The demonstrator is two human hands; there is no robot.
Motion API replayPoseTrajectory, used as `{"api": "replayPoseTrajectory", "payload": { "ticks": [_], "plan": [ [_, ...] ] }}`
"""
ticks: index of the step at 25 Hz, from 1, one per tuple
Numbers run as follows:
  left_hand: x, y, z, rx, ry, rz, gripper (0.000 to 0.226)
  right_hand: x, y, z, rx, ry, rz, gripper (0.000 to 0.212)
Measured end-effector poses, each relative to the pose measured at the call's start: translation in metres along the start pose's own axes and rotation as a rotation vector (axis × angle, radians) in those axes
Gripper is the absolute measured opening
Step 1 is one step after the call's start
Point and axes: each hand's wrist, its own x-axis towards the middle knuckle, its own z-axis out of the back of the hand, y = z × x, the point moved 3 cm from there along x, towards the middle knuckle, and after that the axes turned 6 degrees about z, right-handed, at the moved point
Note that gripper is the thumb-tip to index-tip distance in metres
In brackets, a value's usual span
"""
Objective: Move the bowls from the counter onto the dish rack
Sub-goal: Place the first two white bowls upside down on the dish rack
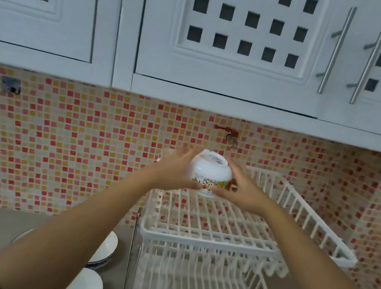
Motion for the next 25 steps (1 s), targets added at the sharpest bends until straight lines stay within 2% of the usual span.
{"api": "replayPoseTrajectory", "payload": {
  "ticks": [3, 6, 11, 16, 18, 20, 23, 25],
  "plan": [
    [0.019, 0.009, -0.018, 0.058, 0.129, 0.093, 0.089, 0.013, -0.023, -0.012, -0.039, 0.161, -0.03, 0.094],
    [0.027, 0.016, -0.033, 0.13, 0.192, 0.134, 0.091, 0.023, -0.031, -0.021, -0.088, 0.262, -0.036, 0.1],
    [0.028, 0.015, -0.04, 0.24, 0.3, 0.164, 0.097, 0.025, -0.035, -0.031, -0.16, 0.322, -0.063, 0.102],
    [0.027, 0.013, -0.041, 0.316, 0.343, 0.155, 0.09, 0.022, -0.033, -0.032, -0.25, 0.322, -0.104, 0.11],
    [0.025, 0.011, -0.037, 0.301, 0.352, 0.143, 0.098, 0.021, -0.027, -0.026, -0.279, 0.36, -0.136, 0.114],
    [0.019, 0.009, -0.026, 0.261, 0.299, 0.109, 0.105, 0.021, -0.015, -0.017, -0.282, 0.344, -0.158, 0.116],
    [0.003, 0.018, 0.01, 0.272, 0.104, 0.081, 0.079, 0.023, 0.029, -0.009, -0.193, 0.209, -0.054, 0.098],
    [-0.017, 0.042, 0.037, 0.295, -0.002, 0.142, 0.064, 0.03, 0.073, -0.019, -0.193, 0.067, 0.077, 0.08]
  ]
}}
